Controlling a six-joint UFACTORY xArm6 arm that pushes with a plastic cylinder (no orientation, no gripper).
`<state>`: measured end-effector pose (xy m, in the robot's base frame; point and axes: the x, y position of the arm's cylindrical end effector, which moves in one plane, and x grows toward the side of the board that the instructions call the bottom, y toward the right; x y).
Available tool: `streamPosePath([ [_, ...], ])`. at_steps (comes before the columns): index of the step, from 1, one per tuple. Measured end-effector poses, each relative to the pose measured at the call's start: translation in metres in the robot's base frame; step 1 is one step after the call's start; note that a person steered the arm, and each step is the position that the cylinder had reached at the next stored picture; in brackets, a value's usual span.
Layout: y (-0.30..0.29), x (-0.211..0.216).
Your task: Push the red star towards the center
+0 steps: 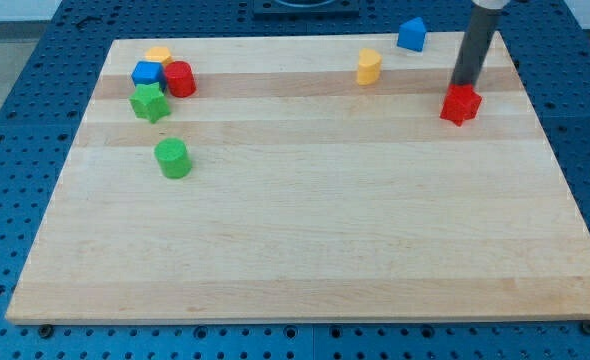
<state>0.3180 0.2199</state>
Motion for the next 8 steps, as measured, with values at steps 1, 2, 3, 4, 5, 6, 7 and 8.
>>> streamPosePath([
  [1,0.006,0.044],
  [2,-0.026,0.063],
  [3,-0.076,0.116],
  [4,-0.128,0.158],
  [5,-0.198,0.145],
  [6,-0.202,0.125],
  [7,-0.155,0.131],
  [8,-0.142,0.088],
])
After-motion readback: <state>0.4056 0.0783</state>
